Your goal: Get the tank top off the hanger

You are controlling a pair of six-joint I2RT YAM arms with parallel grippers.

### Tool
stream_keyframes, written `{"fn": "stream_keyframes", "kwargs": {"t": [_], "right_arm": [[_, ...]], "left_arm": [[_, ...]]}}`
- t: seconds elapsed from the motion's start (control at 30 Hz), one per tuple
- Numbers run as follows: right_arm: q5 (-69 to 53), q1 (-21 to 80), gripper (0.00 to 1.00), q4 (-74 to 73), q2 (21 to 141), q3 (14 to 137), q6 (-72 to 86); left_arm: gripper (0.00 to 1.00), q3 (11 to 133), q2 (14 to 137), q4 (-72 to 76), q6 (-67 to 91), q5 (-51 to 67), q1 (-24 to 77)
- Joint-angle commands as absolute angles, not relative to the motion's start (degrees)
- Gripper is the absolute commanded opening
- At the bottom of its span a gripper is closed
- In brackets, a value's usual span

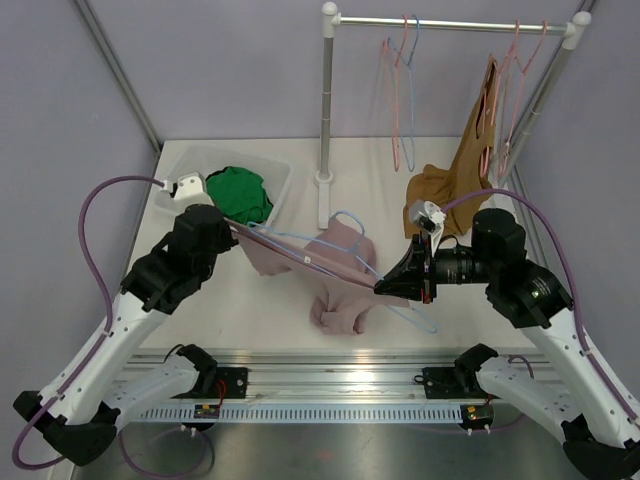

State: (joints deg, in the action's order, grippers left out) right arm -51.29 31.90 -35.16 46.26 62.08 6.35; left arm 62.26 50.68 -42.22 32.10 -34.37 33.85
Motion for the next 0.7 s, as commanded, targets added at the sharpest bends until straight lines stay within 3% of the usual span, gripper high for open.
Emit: {"fn": "stream_keyframes", "kwargs": {"t": [0.0,0.07,0.1,0.2,0.3,0.37,0.53,0.6,0.67], "right_arm": [[-55.73,32.34,0.00,-30.86,41.41,60.83,5.18],[-53.89,32.43,0.00,-25.44,40.61,59.34,7.19],[-51.44,32.34,0.00,-22.09,40.17,57.06,11.12],[-43.20,32.43,0.00,-4.70,39.12,51.01,21.57],[-37.30,32.43,0.00,19.80,38.59,43.02,30.37],[-33.68,32.43,0.00,37.77,39.02,39.39,32.95],[-22.60,32.43,0.00,59.72,43.15,35.34,32.00],[-17.70,32.34,0.00,62.22,43.85,34.46,31.82],[-13.99,32.34,0.00,47.45,42.37,37.25,31.73]], "left_arm": [[0.00,64.43,48.70,-43.51,32.79,-31.15,31.38],[0.00,62.68,46.94,-37.84,29.29,-23.34,31.38],[0.00,61.53,45.63,-35.01,28.57,-13.02,31.38],[0.00,54.25,41.05,-22.70,28.91,8.25,31.46],[0.00,48.88,40.34,-14.96,30.76,19.38,33.13],[0.00,45.80,40.43,-12.23,30.94,19.78,36.89],[0.00,41.49,42.45,-10.02,30.06,18.02,45.16],[0.00,40.69,44.12,-10.72,29.97,14.36,46.57],[0.02,41.83,45.35,-15.01,29.71,9.60,47.90]]}}
